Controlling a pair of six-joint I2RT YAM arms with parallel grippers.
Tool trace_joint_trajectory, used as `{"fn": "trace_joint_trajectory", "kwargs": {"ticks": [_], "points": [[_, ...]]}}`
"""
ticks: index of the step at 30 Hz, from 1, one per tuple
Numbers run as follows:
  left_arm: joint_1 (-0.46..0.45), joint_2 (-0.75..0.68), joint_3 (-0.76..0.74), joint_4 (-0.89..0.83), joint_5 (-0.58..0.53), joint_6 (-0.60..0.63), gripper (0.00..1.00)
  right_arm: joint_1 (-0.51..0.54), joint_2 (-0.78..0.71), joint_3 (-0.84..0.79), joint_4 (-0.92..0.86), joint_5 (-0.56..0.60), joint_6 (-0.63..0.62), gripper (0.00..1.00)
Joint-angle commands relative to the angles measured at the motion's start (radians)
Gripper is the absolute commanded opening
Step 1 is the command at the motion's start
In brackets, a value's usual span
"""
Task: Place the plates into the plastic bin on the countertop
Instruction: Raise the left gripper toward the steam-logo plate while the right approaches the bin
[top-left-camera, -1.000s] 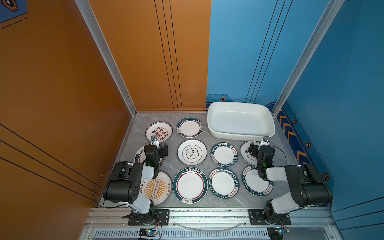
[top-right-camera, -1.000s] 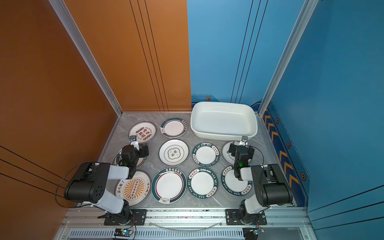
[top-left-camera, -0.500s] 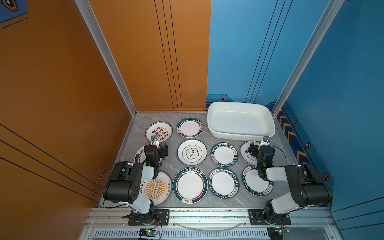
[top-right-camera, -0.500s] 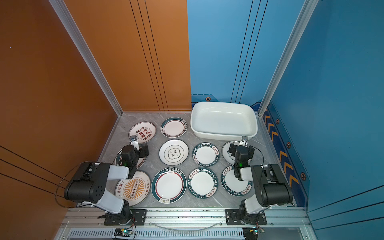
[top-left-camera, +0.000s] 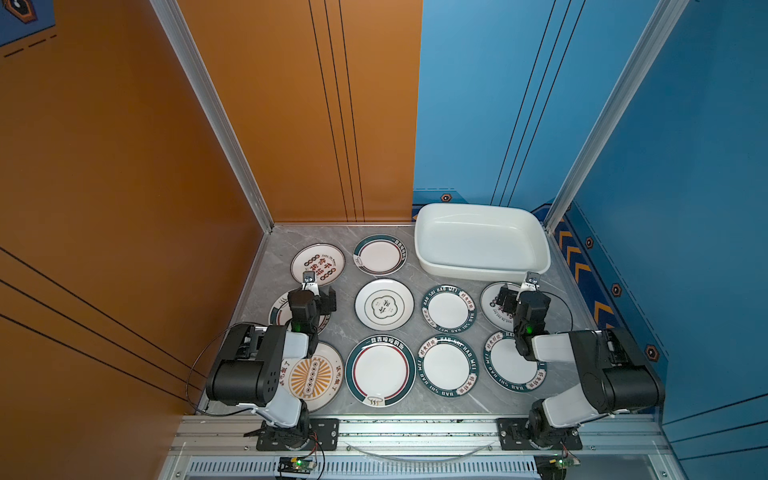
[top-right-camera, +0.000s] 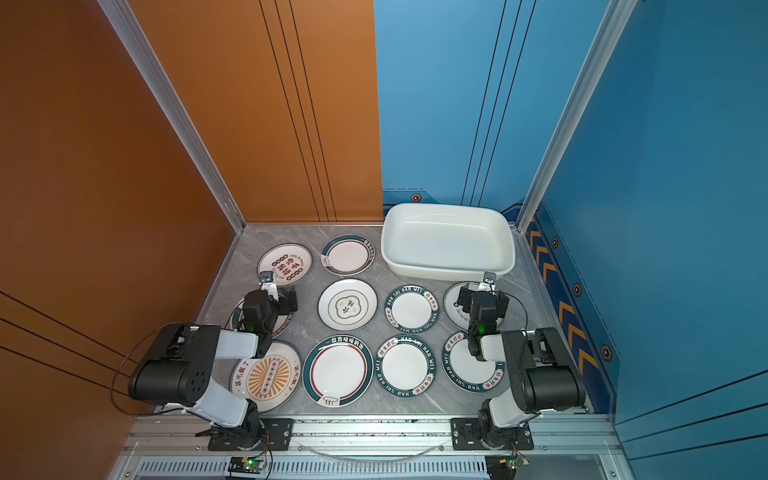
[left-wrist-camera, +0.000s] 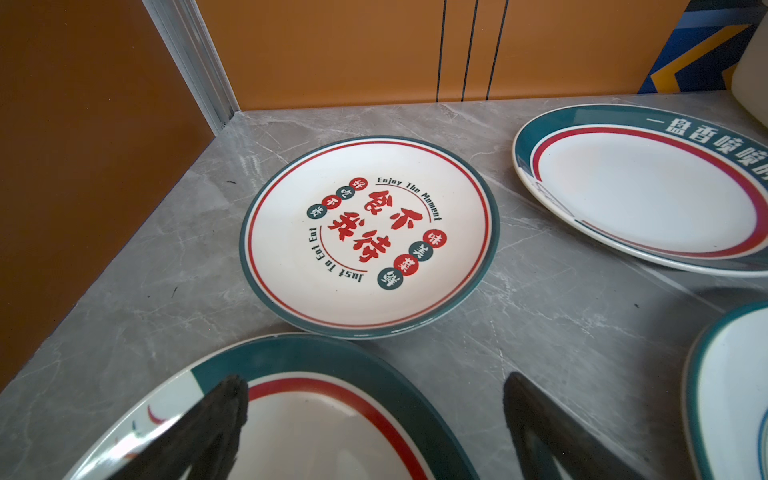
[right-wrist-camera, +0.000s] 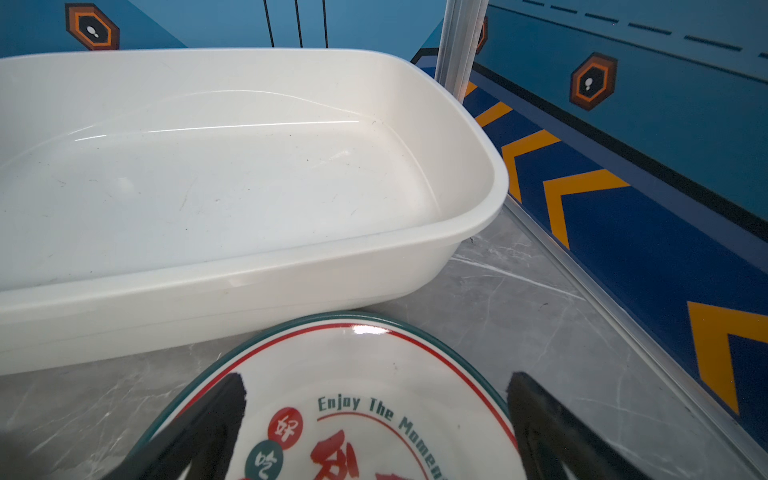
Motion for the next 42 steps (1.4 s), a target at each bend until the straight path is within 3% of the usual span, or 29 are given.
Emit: {"fn": "trace_joint_trajectory", "kwargs": {"ticks": [1, 5, 7, 14, 18, 24, 25, 27, 32, 34, 37, 42], "points": [[0.006, -0.011, 0.01, -0.013, 0.025, 0.005, 0.98, 0.002, 0.003, 0.006, 0.013, 0.025, -0.013, 1.0], [0.002, -0.038, 0.008, -0.018, 0.011, 0.01, 0.98, 0.004, 0.001, 0.006, 0.02, 0.034, -0.016, 1.0], [-0.001, -0.094, 0.009, -0.066, -0.034, -0.004, 0.98, 0.016, -0.025, 0.013, -0.03, 0.035, -0.023, 1.0], [-0.049, -0.321, 0.045, -0.278, -0.144, -0.021, 0.98, 0.046, -0.026, -0.032, 0.063, 0.067, -0.053, 1.0], [-0.052, -0.42, 0.166, -0.542, -0.17, -0.15, 0.98, 0.049, -0.025, -0.038, 0.077, 0.072, -0.057, 1.0], [-0.046, -0.414, 0.393, -0.98, -0.136, -0.28, 0.98, 0.04, -0.054, -0.015, 0.03, 0.054, -0.058, 0.98], [-0.046, -0.416, 0.408, -1.014, -0.115, -0.291, 0.98, 0.055, -0.1, 0.027, -0.082, 0.104, -0.059, 0.99], [-0.045, -0.432, 0.418, -1.067, -0.103, -0.326, 0.98, 0.061, -0.208, 0.15, -0.374, 0.093, -0.052, 0.98], [-0.022, -0.538, 0.396, -1.184, -0.096, -0.434, 0.98, 0.048, -0.347, 0.418, -0.785, -0.11, 0.021, 1.0], [0.024, -0.585, 0.393, -1.28, -0.089, -0.522, 0.98, 0.041, -0.356, 0.521, -0.931, -0.127, 0.11, 1.0], [0.132, -0.637, 0.374, -1.417, 0.017, -0.62, 0.98, 0.025, -0.368, 0.62, -1.076, -0.184, 0.181, 1.0], [0.307, -0.751, 0.252, -1.527, 0.256, -0.7, 0.98, 0.01, -0.393, 0.64, -1.117, -0.345, 0.264, 1.0]]}}
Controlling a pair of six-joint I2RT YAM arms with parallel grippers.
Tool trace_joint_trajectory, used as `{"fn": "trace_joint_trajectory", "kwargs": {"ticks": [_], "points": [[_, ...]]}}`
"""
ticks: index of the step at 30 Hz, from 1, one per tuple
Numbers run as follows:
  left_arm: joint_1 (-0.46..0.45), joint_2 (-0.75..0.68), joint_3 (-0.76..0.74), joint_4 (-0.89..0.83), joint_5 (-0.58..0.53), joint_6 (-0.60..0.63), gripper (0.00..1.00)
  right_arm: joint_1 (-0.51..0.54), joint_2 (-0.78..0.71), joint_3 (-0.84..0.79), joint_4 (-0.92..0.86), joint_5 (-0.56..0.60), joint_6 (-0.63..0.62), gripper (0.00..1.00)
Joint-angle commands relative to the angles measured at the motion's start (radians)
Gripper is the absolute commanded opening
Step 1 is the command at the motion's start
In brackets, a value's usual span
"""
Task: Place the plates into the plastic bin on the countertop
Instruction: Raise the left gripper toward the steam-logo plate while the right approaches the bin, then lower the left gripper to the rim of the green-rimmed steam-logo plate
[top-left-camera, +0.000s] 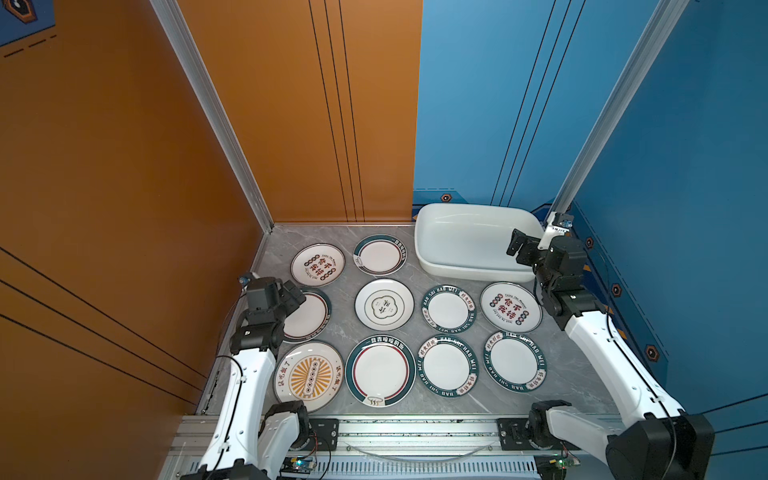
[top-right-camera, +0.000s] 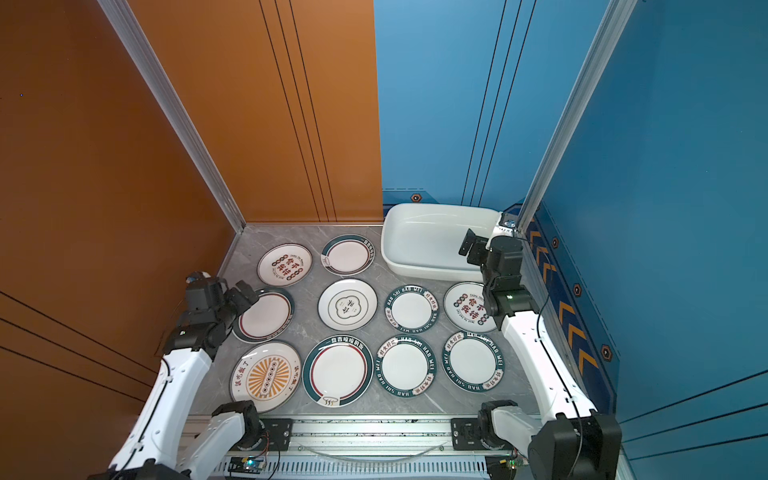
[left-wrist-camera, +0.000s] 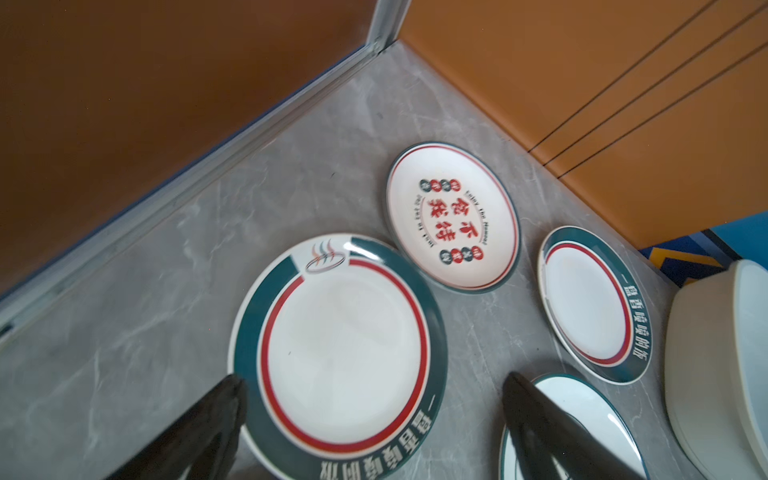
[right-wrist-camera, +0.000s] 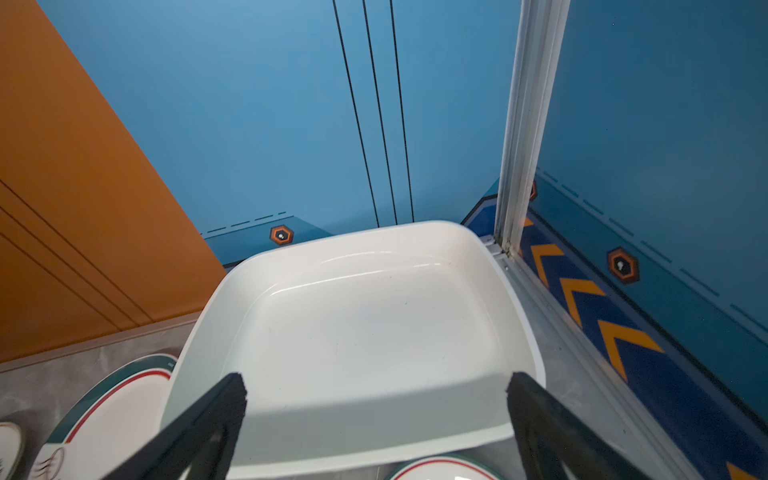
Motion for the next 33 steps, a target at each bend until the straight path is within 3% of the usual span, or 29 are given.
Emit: {"fn": "trace_joint_trajectory", "kwargs": {"ticks": [1, 6, 17, 33], "points": [[0.083, -0.053, -0.1, -0.161, 0.225, -0.104, 0.98, -0.003, 0.016, 0.024, -0.19, -0.155, 0.111, 1.0], [0.165, -0.085, -0.195, -0.164, 0.317, -0.15, 0.98, 0.034, 0.094, 0.035, -0.234, -0.286, 0.156, 0.98], [0.187, -0.049, -0.25, -0.149, 0.207, -0.167, 0.98, 0.093, 0.145, 0.009, -0.227, -0.309, 0.157, 0.97], [0.349, 0.066, -0.291, 0.015, 0.247, -0.095, 0.98, 0.098, 0.145, -0.021, -0.219, -0.324, 0.159, 0.96]]}}
